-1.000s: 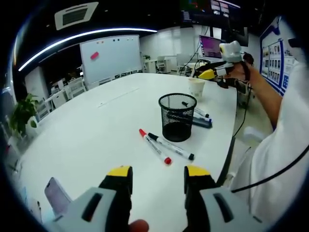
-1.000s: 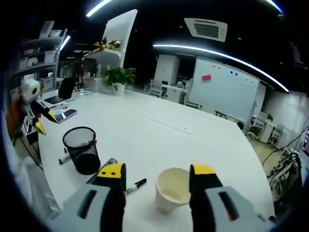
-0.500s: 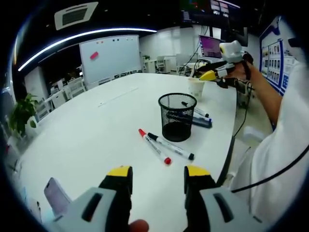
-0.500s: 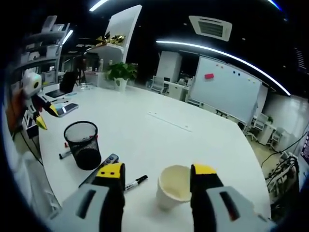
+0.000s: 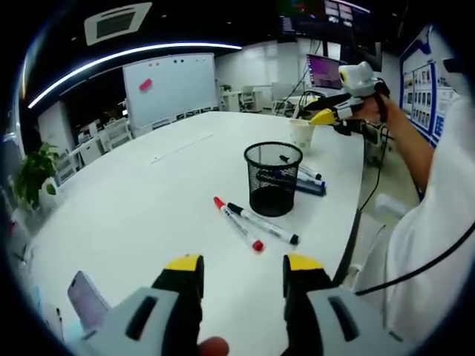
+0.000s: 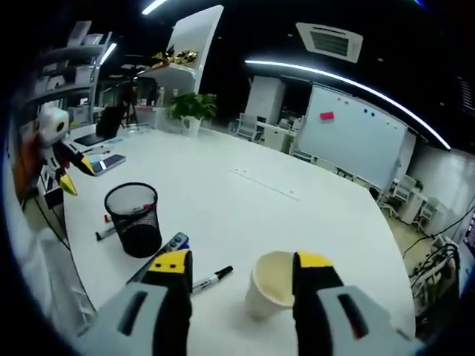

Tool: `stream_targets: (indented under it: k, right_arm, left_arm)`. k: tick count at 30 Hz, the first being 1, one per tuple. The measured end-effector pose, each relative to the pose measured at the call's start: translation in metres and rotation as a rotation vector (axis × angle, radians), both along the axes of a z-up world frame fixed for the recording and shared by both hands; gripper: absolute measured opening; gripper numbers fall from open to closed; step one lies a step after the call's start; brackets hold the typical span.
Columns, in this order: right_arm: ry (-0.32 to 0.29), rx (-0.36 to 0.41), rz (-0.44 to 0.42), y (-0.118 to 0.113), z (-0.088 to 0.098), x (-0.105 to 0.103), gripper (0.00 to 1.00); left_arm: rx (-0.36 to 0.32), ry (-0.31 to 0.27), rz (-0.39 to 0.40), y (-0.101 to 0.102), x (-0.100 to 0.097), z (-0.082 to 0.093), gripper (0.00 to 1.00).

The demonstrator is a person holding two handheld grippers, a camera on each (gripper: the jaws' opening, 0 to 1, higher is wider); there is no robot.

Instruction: Place the scattered laser pointers and whiteboard markers into the pen holder and stack the scattered paper cups together

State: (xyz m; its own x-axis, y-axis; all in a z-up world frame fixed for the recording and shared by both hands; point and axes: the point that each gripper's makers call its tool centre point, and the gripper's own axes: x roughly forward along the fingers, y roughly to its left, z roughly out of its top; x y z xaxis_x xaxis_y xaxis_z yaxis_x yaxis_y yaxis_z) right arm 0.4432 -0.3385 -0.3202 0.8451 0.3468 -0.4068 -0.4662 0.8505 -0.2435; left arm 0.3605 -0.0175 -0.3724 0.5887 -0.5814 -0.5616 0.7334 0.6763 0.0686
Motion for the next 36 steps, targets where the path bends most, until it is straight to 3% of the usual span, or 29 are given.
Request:
stream_targets:
  k: [19,36]
  right_arm:
    - [0.057,-0.077,0.067,0.012,-0.016,-0.011,0.54]
    - [0.091,-0.099,0.109,0.021,-0.022,-0.018,0.54]
  left_arm:
    - [-0.003,0.0,0.005,0.001,0.001,0.0,0.44]
    - [0.0,-0.002,0.0,0.002,0.003,0.0,0.44]
